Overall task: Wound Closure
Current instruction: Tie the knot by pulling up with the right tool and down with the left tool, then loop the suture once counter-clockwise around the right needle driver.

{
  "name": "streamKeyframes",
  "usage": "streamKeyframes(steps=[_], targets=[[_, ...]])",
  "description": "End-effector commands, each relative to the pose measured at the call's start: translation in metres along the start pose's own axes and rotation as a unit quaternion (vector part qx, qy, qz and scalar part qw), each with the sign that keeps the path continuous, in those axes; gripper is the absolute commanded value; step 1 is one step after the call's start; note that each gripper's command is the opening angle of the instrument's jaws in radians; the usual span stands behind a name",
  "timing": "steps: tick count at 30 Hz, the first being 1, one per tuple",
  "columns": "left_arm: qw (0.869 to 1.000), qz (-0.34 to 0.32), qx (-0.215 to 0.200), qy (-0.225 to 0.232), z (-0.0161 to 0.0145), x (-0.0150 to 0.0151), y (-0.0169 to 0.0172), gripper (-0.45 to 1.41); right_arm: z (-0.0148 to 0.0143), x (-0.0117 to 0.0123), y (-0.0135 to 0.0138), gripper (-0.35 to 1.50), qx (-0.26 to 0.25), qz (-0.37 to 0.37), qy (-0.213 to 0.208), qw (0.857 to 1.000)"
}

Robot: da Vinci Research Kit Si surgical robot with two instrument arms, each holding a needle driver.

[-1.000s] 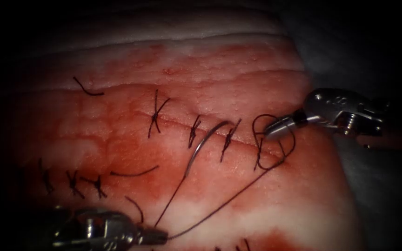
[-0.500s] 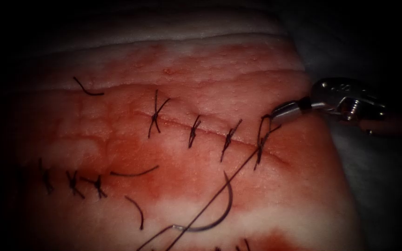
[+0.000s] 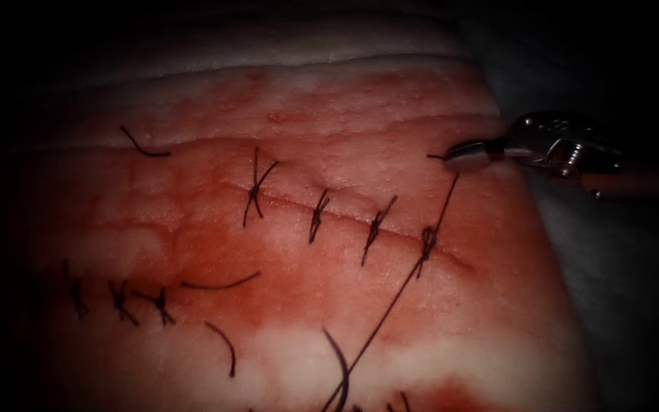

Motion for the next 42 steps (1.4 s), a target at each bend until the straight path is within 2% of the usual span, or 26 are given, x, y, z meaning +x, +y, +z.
streamKeyframes(steps=[1,14,20,21,24,25,26,28,32,33,35,38,39,42], targets=[[1.000,0.011,-0.016,0.001,0.0014,0.0003,0.0003,-0.45,0.0011,0.0001,0.0003,-0.35,-0.005,0.001,0.006,1.000],[0.992,0.077,-0.094,0.019,0.0041,0.0029,0.0035,-0.45,0.0020,-0.0010,0.0006,-0.35,-0.073,0.018,0.003,0.997],[0.991,0.081,-0.100,0.021,0.0040,0.0028,0.0031,-0.45,0.0017,-0.0010,0.0000,-0.35,-0.094,0.027,0.002,0.995],[0.992,0.076,-0.097,0.018,0.0038,0.0029,0.0028,-0.45,0.0015,-0.0009,-0.0002,-0.35,-0.098,0.017,0.020,0.995],[0.995,0.064,-0.074,0.026,0.0025,0.0028,0.0014,-0.45,0.0008,-0.0006,-0.0007,-0.35,-0.091,-0.010,0.051,0.994],[0.996,0.059,-0.053,0.032,0.0015,0.0024,0.0003,-0.45,0.0002,0.0000,-0.0009,0.51,-0.090,-0.020,0.065,0.994],[0.997,0.057,-0.034,0.032,0.0009,0.0022,-0.0006,-0.45,-0.0002,0.0002,-0.0011,0.83,-0.088,-0.017,0.075,0.993],[0.997,0.047,0.017,0.051,-0.0010,0.0015,-0.0032,-0.45,-0.0015,0.0010,-0.0017,1.13,-0.084,-0.027,0.103,0.991],[0.993,0.019,0.098,0.070,-0.0040,0.0005,-0.0076,-0.45,-0.0034,0.0022,-0.0022,1.35,-0.073,-0.052,0.140,0.986],[0.986,-0.004,0.140,0.087,-0.0059,-0.0003,-0.0103,-0.45,-0.0044,0.0027,-0.0026,1.38,-0.072,-0.061,0.161,0.982],[0.979,-0.021,0.177,0.098,-0.0076,-0.0012,-0.0126,-0.45,-0.0056,0.0032,-0.0033,1.41,-0.072,-0.066,0.180,0.979],[0.966,-0.045,0.225,0.118,-0.0103,-0.0026,-0.0159,-0.45,-0.0069,0.0036,-0.0047,1.41,-0.074,-0.084,0.188,0.976],[0.957,-0.061,0.252,0.131,-0.0119,-0.0035,-0.0179,-0.45,-0.0076,0.0037,-0.0059,1.38,-0.076,-0.099,0.186,0.975],[0.942,-0.080,0.290,0.149,-0.0140,-0.0049,-0.0210,-0.45,-0.0084,0.0035,-0.0084,1.28,-0.078,-0.113,0.186,0.973]])
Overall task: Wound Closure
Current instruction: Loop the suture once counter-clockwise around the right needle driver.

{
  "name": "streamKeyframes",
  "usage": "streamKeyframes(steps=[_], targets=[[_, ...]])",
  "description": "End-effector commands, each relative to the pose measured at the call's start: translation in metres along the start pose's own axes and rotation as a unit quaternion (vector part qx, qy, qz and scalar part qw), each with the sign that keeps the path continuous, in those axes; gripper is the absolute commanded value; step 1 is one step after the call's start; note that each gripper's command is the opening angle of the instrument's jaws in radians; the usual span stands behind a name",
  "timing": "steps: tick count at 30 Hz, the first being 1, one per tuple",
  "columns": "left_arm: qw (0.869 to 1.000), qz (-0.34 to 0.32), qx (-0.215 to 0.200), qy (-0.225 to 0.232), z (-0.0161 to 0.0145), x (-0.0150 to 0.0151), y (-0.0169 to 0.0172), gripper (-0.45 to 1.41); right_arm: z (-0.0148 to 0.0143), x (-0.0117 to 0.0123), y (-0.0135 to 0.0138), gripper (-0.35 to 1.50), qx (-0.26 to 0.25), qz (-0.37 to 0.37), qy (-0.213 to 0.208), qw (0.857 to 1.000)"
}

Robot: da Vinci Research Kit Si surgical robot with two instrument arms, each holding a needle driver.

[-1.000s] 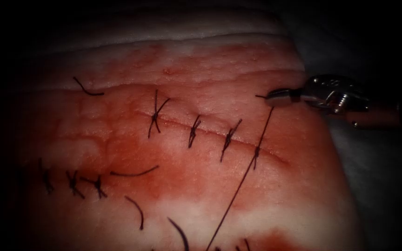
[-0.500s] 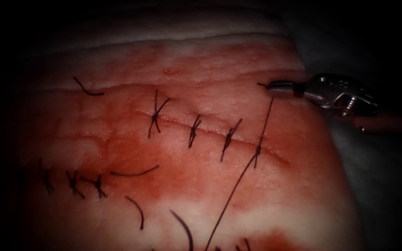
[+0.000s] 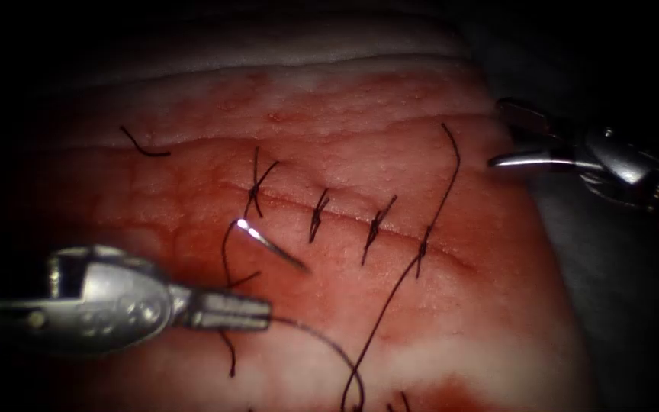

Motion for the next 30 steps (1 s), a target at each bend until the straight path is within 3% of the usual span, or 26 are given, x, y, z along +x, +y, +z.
streamKeyframes(steps=[1,6,8,10,11,12,22,30], targets=[[1.000,0.001,0.005,0.002,0.0008,-0.0003,-0.0010,-0.45,0.0004,0.0000,-0.0013,1.26,0.001,-0.004,0.001,1.000],[1.000,-0.009,0.003,0.013,0.0024,-0.0004,-0.0034,-0.45,0.0002,0.0005,-0.0042,1.21,0.000,-0.008,0.005,1.000],[1.000,-0.011,0.002,0.018,0.0033,-0.0003,-0.0039,-0.45,0.0004,0.0005,-0.0051,1.01,-0.001,-0.008,0.010,1.000],[1.000,-0.014,0.004,0.019,0.0042,-0.0003,-0.0047,-0.45,0.0010,0.0003,-0.0061,-0.03,0.021,-0.010,0.020,1.000],[1.000,-0.016,0.005,0.020,0.0046,-0.0003,-0.0050,-0.45,0.0014,0.0002,-0.0065,-0.27,0.023,-0.011,0.022,0.999],[1.000,-0.018,0.004,0.023,0.0051,-0.0003,-0.0056,-0.45,0.0019,0.0000,-0.0069,-0.35,0.022,-0.012,0.024,0.999],[0.999,-0.029,0.020,0.023,0.0096,-0.0023,-0.0098,-0.45,0.0064,-0.0011,-0.0106,-0.35,0.039,-0.019,0.043,0.998],[0.999,-0.026,0.031,0.015,0.0129,-0.0059,-0.0111,-0.45,0.0063,0.0007,-0.0121,-0.35,0.037,-0.013,0.108,0.993]])
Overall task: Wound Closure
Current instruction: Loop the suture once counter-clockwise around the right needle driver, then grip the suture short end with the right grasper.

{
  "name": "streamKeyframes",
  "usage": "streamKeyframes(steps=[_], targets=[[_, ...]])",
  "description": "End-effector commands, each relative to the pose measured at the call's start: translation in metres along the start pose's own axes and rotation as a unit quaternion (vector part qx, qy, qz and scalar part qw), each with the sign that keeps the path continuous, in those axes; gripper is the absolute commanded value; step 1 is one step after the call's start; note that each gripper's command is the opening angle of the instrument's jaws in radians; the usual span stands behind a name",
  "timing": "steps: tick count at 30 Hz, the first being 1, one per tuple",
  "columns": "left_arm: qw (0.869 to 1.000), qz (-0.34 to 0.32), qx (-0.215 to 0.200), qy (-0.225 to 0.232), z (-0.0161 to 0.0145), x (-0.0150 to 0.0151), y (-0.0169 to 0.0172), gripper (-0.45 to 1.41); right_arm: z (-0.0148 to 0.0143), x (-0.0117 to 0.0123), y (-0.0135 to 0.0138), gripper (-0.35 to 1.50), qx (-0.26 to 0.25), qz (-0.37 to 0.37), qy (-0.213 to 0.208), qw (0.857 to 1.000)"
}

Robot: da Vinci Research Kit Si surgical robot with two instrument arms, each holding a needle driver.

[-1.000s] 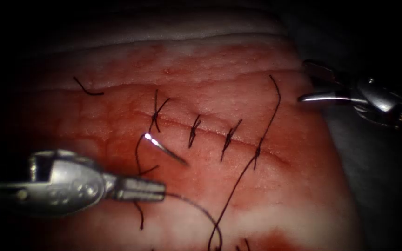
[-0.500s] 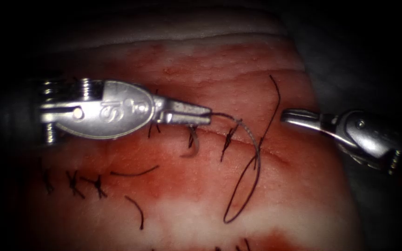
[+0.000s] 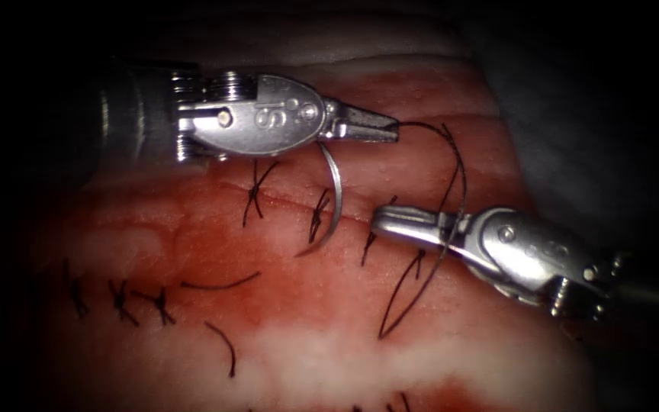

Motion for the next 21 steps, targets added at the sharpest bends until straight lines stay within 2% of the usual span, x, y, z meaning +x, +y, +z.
streamKeyframes(steps=[1,6,9,10,15,19,21], targets=[[1.000,0.005,-0.004,-0.002,0.0014,-0.0010,-0.0004,-0.45,0.0008,0.0005,-0.0005,-0.35,-0.008,0.001,0.027,1.000],[1.000,-0.002,-0.015,-0.005,0.0029,-0.0029,0.0006,-0.45,0.0010,0.0016,-0.0003,-0.35,-0.049,0.009,0.081,0.995],[1.000,-0.005,-0.021,-0.004,0.0033,-0.0037,0.0015,-0.45,0.0009,0.0019,0.0001,-0.35,-0.089,0.014,0.090,0.992],[1.000,-0.008,-0.024,-0.006,0.0035,-0.0044,0.0025,-0.45,0.0007,0.0018,0.0006,-0.35,-0.123,0.017,0.084,0.989],[0.999,-0.008,-0.032,-0.006,0.0040,-0.0055,0.0050,-0.45,-0.0003,0.0008,0.0022,-0.35,-0.207,0.021,0.061,0.976],[0.999,-0.004,-0.036,-0.009,0.0047,-0.0055,0.0067,-0.45,-0.0016,-0.0004,0.0038,-0.33,-0.278,0.065,0.004,0.958],[0.999,-0.005,-0.038,-0.007,0.0051,-0.0053,0.0072,-0.45,-0.0021,-0.0009,0.0045,-0.01,-0.301,0.082,-0.015,0.950]])
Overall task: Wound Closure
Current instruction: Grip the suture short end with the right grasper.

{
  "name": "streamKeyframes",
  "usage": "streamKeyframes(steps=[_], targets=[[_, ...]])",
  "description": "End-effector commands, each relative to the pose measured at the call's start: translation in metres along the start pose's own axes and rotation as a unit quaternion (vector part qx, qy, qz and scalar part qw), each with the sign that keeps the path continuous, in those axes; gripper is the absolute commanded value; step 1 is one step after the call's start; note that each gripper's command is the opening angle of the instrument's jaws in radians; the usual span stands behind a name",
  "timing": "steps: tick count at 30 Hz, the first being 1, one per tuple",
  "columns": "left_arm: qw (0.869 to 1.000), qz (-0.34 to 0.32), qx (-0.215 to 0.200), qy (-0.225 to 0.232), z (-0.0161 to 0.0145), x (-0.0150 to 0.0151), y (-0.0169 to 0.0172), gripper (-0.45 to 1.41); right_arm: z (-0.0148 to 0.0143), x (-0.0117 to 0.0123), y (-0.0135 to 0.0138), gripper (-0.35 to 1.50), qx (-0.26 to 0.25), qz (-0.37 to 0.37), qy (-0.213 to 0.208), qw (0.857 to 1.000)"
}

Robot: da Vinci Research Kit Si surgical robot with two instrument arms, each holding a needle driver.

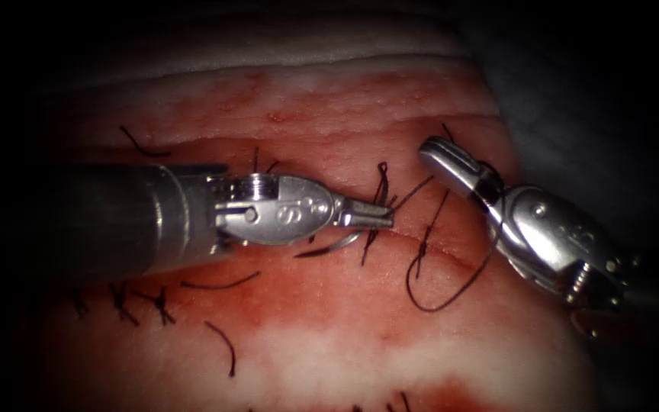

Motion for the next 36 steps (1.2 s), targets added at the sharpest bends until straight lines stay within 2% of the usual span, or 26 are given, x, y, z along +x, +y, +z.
streamKeyframes(steps=[1,3,4,7,12,14,17,19,27,30,33,36], targets=[[1.000,-0.002,0.000,0.003,0.0009,0.0001,-0.0002,-0.45,0.0006,-0.0008,0.0007,0.19,-0.015,0.011,-0.016,1.000],[1.000,-0.001,0.000,0.003,0.0013,0.0004,-0.0001,-0.45,0.0010,-0.0011,0.0017,0.57,-0.025,0.032,-0.035,0.999],[1.000,-0.002,0.000,0.002,0.0015,0.0006,-0.0001,-0.45,0.0011,-0.0012,0.0021,0.69,-0.031,0.037,-0.043,0.998],[1.000,-0.002,0.000,0.001,0.0021,0.0009,-0.0003,-0.45,0.0018,-0.0020,0.0028,0.84,-0.051,0.066,-0.074,0.994],[1.000,0.000,0.000,0.000,0.0027,0.0006,-0.0003,-0.45,0.0027,-0.0038,0.0034,0.79,-0.062,0.080,-0.119,0.988],[1.000,0.002,-0.003,-0.003,0.0028,0.0003,-0.0001,-0.45,0.0032,-0.0045,0.0036,0.86,-0.065,0.080,-0.136,0.985],[1.000,0.003,-0.005,-0.005,0.0029,0.0001,-0.0001,-0.45,0.0040,-0.0054,0.0038,0.81,-0.065,0.086,-0.158,0.982],[1.000,0.003,-0.006,-0.005,0.0029,0.0000,-0.0001,-0.45,0.0050,-0.0059,0.0037,0.71,-0.068,0.084,-0.172,0.979],[1.000,0.002,-0.011,-0.009,0.0030,-0.0004,-0.0001,-0.45,0.0067,-0.0070,0.0044,0.73,-0.089,0.078,-0.198,0.973],[1.000,-0.001,-0.012,-0.010,0.0031,-0.0005,-0.0001,-0.45,0.0069,-0.0077,0.0045,0.64,-0.096,0.068,-0.205,0.972],[1.000,-0.001,-0.012,-0.010,0.0031,-0.0006,0.0000,-0.45,0.0074,-0.0087,0.0044,0.64,-0.093,0.058,-0.222,0.969],[1.000,0.000,-0.014,-0.012,0.0030,-0.0006,0.0000,-0.45,0.0078,-0.0096,0.0046,0.74,-0.094,0.050,-0.230,0.967]])
